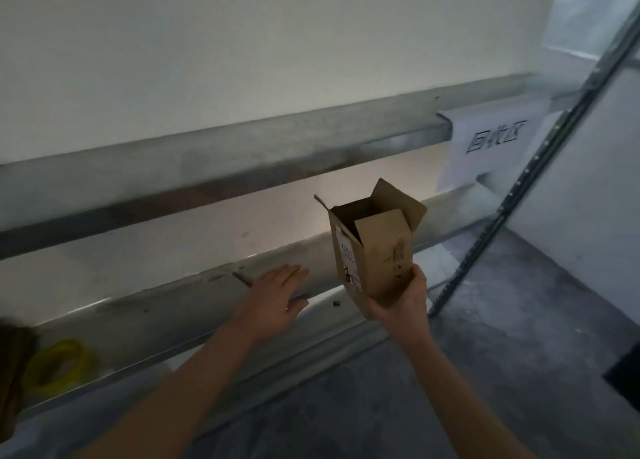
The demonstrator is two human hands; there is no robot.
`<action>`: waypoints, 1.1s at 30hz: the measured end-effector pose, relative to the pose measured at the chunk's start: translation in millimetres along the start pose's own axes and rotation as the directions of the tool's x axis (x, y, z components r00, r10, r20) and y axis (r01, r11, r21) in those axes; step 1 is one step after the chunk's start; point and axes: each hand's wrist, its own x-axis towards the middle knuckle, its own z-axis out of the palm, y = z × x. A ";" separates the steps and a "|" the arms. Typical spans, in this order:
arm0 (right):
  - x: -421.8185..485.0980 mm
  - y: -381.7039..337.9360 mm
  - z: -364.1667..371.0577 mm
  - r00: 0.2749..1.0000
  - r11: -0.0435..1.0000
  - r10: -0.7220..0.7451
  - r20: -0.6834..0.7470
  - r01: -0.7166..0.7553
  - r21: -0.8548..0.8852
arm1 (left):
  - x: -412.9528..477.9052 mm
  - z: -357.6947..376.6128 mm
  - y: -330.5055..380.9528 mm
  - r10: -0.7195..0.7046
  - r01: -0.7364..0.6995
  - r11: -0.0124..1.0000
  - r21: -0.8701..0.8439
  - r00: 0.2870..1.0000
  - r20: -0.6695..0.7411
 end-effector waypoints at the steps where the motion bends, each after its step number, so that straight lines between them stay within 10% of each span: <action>1: 11.2 11.3 -17.4 1.000 1.000 -0.008 -0.014 0.008 -0.004 | 17.3 6.4 17.1 0.007 -0.007 1.000 -0.005 1.000 -0.008; 22: 268.0 240.8 -263.8 0.989 0.989 0.147 0.030 -0.147 -0.012 | 327.7 127.2 318.1 -0.001 0.007 0.976 -0.216 1.000 0.027; 33: 376.2 294.3 -256.8 0.972 0.985 0.111 0.208 -0.136 0.110 | 458.5 193.1 380.5 -0.295 0.271 0.671 -0.690 0.952 0.087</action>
